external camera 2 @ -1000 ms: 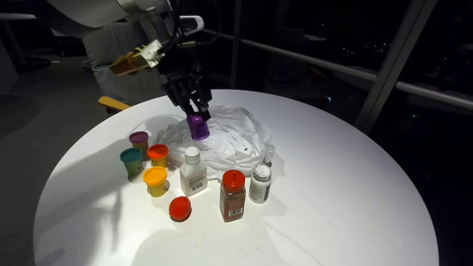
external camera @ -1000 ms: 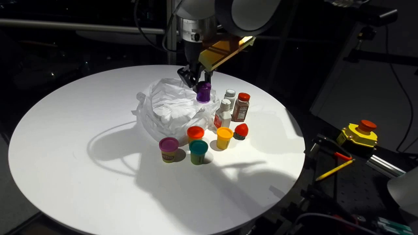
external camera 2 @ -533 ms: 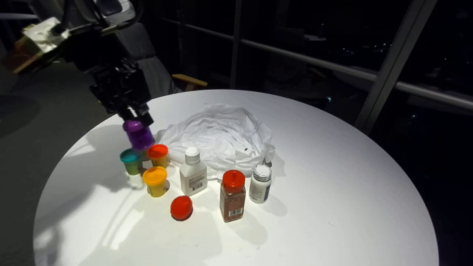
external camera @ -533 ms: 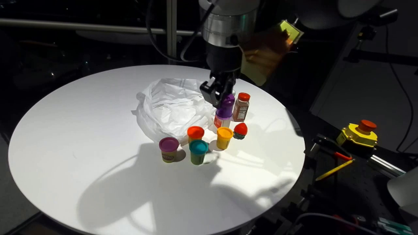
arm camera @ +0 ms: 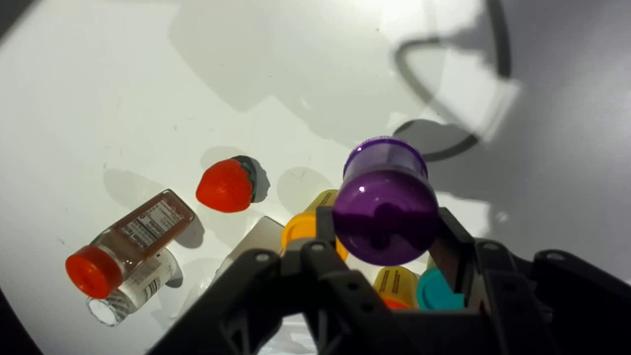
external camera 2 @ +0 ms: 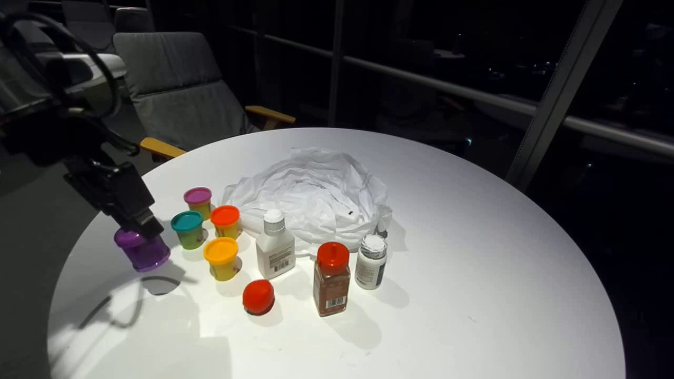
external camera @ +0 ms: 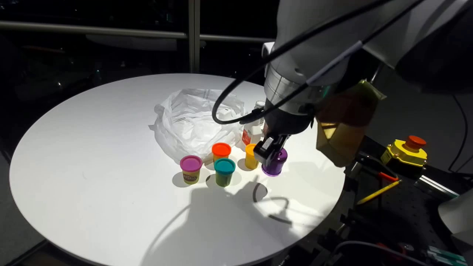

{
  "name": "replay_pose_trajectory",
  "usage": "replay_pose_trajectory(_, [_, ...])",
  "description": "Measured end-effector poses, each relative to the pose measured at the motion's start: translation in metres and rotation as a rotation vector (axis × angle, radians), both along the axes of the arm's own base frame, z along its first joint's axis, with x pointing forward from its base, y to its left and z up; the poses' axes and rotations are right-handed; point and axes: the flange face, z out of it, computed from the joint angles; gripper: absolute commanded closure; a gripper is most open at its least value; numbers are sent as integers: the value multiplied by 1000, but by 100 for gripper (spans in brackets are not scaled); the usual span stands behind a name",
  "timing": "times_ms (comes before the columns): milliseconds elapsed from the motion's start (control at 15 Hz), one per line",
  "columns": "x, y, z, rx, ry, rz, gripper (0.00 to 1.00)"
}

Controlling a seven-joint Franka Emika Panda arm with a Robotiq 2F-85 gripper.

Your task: Remove the objects in the plastic and put them on the table.

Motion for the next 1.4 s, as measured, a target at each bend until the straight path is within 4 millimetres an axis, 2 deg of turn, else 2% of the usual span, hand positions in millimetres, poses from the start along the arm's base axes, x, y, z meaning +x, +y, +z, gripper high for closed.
replay_pose_trajectory(267, [-4, 4, -22, 57, -64, -76, 74])
replay_pose_trajectory(600, [3, 8, -45, 72, -78, -125, 74])
replay_pose_trajectory(667, [5, 10, -47, 75, -78, -132, 24])
replay_pose_trajectory(733, [7, 11, -50, 78, -76, -136, 23])
replay_pose_trajectory(933, [12, 14, -56, 86, -73, -140, 1])
replay_pose_trajectory(1067, [19, 15, -49, 84, -91, -140, 0])
replay_pose_trajectory(1200, [33, 17, -31, 45, -129, -141, 0])
replay_pose_trajectory(1400, [68, 26, 9, -27, -191, -109, 0])
